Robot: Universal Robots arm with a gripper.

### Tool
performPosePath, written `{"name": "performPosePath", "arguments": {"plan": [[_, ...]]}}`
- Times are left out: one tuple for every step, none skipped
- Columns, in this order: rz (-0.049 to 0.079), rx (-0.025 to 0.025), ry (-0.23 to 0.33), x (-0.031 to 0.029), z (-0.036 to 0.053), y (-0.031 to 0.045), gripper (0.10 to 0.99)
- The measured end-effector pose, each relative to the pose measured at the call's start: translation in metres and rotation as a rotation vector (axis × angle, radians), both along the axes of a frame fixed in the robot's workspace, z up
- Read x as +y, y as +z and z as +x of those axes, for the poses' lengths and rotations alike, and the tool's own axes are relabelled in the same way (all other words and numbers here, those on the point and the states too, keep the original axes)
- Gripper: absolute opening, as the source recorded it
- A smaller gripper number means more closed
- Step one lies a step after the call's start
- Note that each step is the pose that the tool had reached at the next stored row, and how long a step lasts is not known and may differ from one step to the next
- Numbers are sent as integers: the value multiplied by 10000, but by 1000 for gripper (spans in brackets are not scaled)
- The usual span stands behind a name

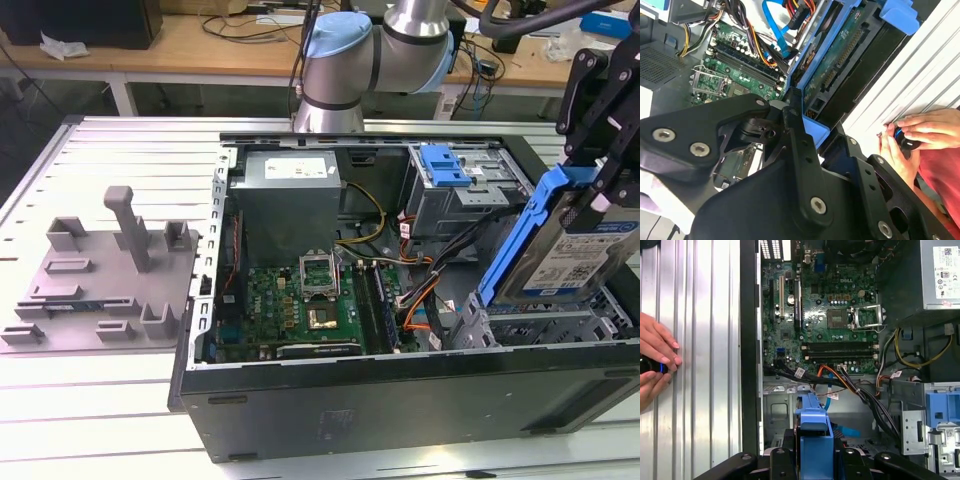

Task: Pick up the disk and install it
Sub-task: 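Insert the disk into the insertion slot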

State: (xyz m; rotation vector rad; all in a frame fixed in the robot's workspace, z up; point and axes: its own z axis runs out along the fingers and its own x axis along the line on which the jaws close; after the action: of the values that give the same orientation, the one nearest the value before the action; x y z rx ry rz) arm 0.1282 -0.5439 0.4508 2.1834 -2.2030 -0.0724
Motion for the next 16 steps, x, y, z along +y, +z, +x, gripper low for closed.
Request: {"name": "performPosePath", "arguments": {"plan": [[1,2,0,0,0,-7,365],[-1,6,0,0,0,-19,365],[0,9,0,0,0,-27,365],[0,10,0,0,0,-35,365],[-3,13,0,0,0,-47,365],[-3,16,0,0,0,-59,365],[-1,18,0,0,0,-68,365],[-1,23,0,0,0,-85,365],[-1,29,0,0,0,-101,365],[-1,37,0,0,0,-115,365],[0,42,0,0,0,-126,365],[1,51,0,0,0,-143,365],[1,61,1,0,0,-158,365],[0,67,0,0,0,-167,365],[0,80,0,0,0,-186,365],[0,86,0,0,1,-197,365]]}}
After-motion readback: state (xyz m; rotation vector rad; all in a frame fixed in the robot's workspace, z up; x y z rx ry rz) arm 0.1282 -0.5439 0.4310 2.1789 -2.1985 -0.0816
